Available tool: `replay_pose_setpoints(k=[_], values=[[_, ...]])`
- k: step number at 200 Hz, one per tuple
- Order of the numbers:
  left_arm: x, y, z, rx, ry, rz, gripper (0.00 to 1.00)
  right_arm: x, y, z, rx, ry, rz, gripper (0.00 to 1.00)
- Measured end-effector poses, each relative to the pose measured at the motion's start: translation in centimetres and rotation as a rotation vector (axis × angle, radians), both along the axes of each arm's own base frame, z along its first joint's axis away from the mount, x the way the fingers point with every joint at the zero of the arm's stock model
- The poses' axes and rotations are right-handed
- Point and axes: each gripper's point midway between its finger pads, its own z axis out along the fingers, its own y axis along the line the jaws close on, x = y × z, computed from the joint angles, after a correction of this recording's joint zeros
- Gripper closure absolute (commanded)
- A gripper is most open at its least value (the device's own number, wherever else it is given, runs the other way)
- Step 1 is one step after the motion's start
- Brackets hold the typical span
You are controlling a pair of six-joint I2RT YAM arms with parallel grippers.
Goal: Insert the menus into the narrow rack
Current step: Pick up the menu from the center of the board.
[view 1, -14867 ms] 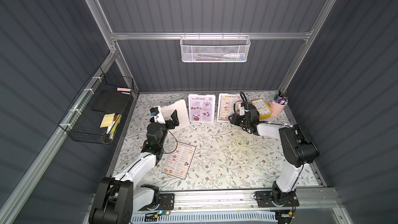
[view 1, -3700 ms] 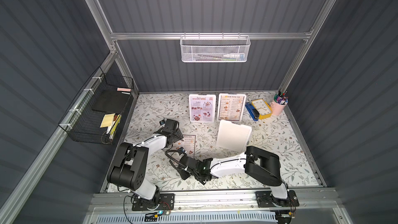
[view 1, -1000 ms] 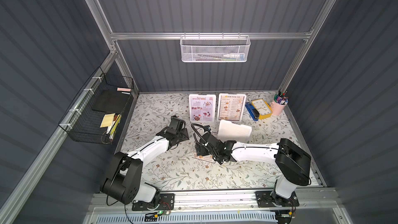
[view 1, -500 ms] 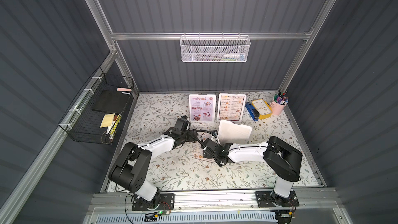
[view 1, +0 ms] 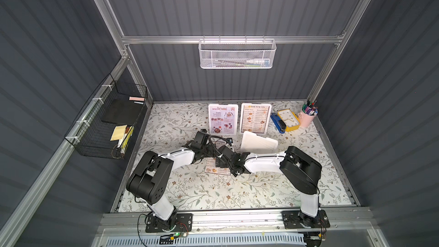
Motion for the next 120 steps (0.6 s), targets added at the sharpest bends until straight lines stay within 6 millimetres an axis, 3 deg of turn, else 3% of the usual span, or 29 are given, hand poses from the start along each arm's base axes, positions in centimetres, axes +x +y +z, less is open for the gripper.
replay_pose_setpoints(k=[51, 120], values=[[0.1, 0.3, -0.3, 0.017, 0.000, 0.005, 0.33, 0.6, 0.7, 0.0, 0.003, 0.001, 0.011, 0.07], [0.2, 0.1, -0.5, 0.006, -0.011, -0.007, 0.49, 1.1, 3.1, 0.2, 0.135, 0.014, 0.076, 0.32]])
